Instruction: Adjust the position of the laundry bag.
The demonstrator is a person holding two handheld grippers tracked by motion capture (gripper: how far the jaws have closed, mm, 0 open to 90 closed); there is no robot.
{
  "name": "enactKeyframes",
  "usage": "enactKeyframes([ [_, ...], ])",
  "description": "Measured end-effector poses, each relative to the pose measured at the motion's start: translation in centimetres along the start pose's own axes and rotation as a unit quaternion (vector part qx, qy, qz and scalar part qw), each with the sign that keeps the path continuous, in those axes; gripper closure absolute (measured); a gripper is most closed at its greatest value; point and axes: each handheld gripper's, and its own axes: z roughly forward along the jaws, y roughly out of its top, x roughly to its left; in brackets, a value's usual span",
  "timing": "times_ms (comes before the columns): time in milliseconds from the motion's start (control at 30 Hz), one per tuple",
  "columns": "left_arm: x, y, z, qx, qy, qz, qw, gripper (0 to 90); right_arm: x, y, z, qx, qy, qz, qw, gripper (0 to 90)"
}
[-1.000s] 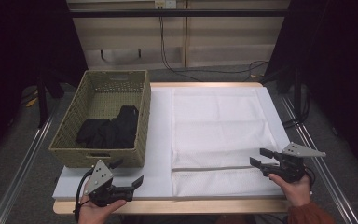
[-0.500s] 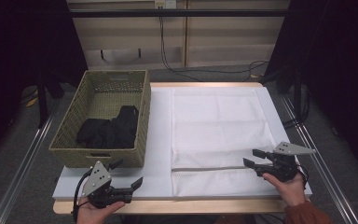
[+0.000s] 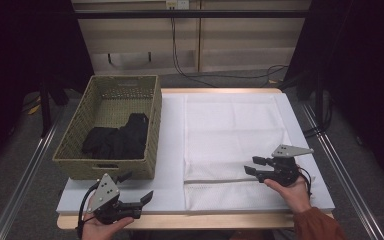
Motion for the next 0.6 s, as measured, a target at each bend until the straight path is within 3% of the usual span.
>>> enactKeyframes([
  [133,0.0,0.1,0.0,-0.008,-0.003,-0.007,0.9999,11.6,0.4,0.5,1.3,0.006,0.017,-0.001,0.9998,48.9],
  [200,0.0,0.0,0.1,0.006,0.001,-0.004,1.0000,11.6,0.7,0.8,2.1,0.007,0.026,0.001,0.9996,48.8],
  [600,-0.1,0.1,0.0,-0.002,-0.006,-0.009,0.9999,12.1,3.8,3.0,6.6,0.029,0.070,-0.037,0.9965,50.5],
])
